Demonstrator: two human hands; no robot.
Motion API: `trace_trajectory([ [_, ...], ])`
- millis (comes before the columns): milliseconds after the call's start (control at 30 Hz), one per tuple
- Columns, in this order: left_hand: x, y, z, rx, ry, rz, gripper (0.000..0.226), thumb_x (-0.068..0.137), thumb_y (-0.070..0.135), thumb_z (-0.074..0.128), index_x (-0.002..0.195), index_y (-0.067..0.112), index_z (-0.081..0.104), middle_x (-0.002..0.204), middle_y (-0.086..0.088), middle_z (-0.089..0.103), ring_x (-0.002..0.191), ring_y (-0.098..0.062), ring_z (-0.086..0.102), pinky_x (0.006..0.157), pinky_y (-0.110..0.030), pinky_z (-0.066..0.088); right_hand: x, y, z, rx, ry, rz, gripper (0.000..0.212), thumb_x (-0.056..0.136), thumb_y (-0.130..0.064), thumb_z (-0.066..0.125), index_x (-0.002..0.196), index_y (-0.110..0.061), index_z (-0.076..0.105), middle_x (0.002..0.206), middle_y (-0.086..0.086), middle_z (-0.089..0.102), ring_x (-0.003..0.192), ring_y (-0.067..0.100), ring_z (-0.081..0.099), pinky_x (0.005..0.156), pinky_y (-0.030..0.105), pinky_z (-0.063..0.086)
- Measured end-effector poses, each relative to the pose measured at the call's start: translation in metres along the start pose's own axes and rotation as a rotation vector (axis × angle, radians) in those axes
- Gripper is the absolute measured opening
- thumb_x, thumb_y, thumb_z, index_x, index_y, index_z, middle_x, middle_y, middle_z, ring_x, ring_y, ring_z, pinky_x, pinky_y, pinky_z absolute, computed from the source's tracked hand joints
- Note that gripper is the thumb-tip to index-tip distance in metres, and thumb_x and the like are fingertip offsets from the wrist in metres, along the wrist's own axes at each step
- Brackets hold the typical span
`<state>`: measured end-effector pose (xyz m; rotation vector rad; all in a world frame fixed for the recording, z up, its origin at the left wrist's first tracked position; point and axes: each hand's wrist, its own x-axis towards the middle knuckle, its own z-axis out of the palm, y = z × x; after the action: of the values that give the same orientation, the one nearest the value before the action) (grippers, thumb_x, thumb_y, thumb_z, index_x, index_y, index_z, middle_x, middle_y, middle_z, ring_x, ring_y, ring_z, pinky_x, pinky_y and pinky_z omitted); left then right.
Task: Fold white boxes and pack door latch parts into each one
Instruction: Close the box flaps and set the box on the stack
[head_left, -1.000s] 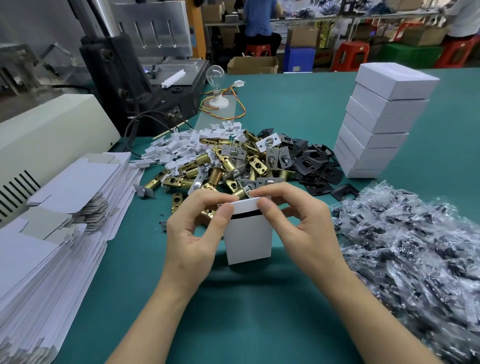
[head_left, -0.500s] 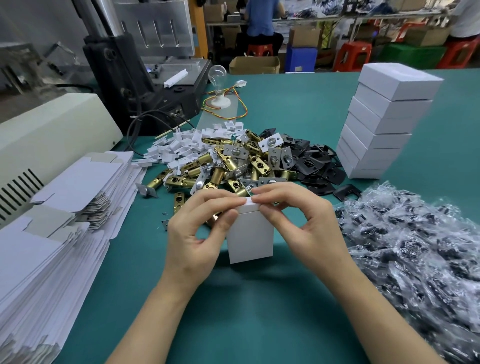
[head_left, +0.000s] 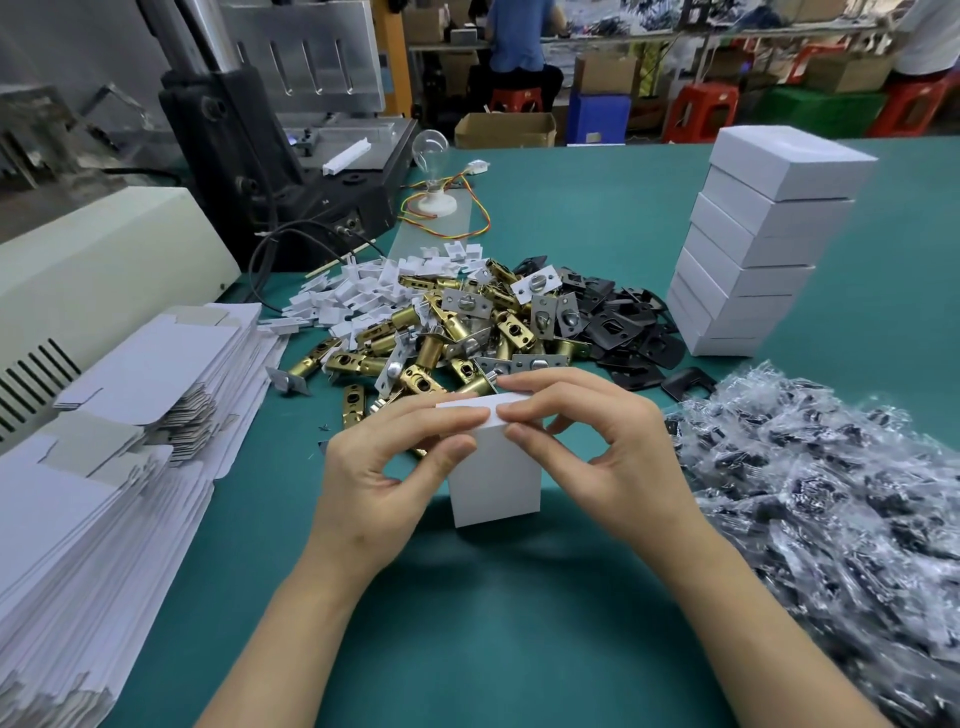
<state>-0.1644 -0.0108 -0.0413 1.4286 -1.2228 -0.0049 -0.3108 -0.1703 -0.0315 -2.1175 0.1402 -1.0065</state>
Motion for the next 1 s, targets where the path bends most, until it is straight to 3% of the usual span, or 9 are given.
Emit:
trace_trajectory([
  [167,0.000,0.000,0.002,-0.027,-0.020,-0.044,0.024,0.099,0.028,0.067,0.121,0.033,0.076,0.117,0.019,0.076,0.109,-0.010,0.074,0.087,-0.015,0.055,0.000,-0.002,0.003,-0.018,0.013,0.014,0.007,0.092,-0.017,0.075,0.098,-0.016,0.079,0.117,-0.008,0.074,0.109,0.013,0.069,0.073,0.037,0.056],
  [367,-0.001,-0.001,0.003,-0.025,-0.003,-0.072,0.029,0.098,0.032,0.067,0.125,0.042,0.073,0.115,0.020,0.077,0.105,-0.008,0.074,0.083,-0.014,0.054,0.000,-0.004,0.005,-0.005,0.032,0.052,0.007,0.093,-0.015,0.074,0.099,-0.016,0.078,0.119,-0.009,0.073,0.113,0.011,0.067,0.075,0.029,0.056],
  [500,-0.002,-0.002,0.003,-0.082,-0.106,-0.320,0.065,0.090,0.049,0.071,0.148,0.059,0.044,0.113,0.019,0.076,0.100,-0.010,0.074,0.080,-0.017,0.058,-0.001,-0.004,0.009,0.017,0.032,0.119,0.019,0.095,-0.016,0.069,0.112,-0.023,0.076,0.130,-0.013,0.068,0.123,0.005,0.061,0.076,0.019,0.055],
  [600,-0.001,-0.004,0.003,-0.064,-0.204,-0.410,0.056,0.083,0.052,0.074,0.130,0.071,0.048,0.113,0.026,0.074,0.103,-0.002,0.073,0.081,-0.016,0.058,-0.002,-0.001,0.009,-0.018,0.006,0.135,0.036,0.095,-0.020,0.067,0.130,-0.029,0.068,0.137,-0.015,0.062,0.121,0.005,0.060,0.076,0.019,0.055],
  [700,0.001,-0.004,0.003,-0.097,-0.196,-0.451,0.048,0.082,0.049,0.075,0.125,0.062,0.057,0.112,0.023,0.076,0.103,-0.002,0.074,0.081,-0.016,0.058,-0.004,-0.001,0.012,-0.089,-0.023,0.156,0.053,0.093,-0.034,0.068,0.144,-0.035,0.053,0.135,-0.021,0.056,0.112,0.008,0.060,0.076,0.022,0.053],
  [867,0.003,-0.006,0.006,-0.237,-0.006,-0.581,0.040,0.082,0.036,0.078,0.120,0.036,0.067,0.101,0.004,0.082,0.093,-0.015,0.079,0.073,-0.025,0.062,-0.009,-0.007,0.019,-0.347,-0.038,0.164,0.078,0.080,-0.071,0.064,0.146,-0.036,0.043,0.126,-0.017,0.047,0.102,0.003,0.054,0.076,0.025,0.051],
  [1000,0.003,-0.006,0.008,-0.336,0.083,-0.662,0.028,0.087,0.028,0.081,0.111,0.038,0.071,0.098,-0.003,0.082,0.089,-0.025,0.080,0.069,-0.030,0.065,-0.014,-0.018,0.034,-0.474,-0.159,0.207,0.102,0.068,-0.079,0.067,0.154,-0.036,0.031,0.129,-0.012,0.046,0.111,0.012,0.054,0.084,0.033,0.052],
])
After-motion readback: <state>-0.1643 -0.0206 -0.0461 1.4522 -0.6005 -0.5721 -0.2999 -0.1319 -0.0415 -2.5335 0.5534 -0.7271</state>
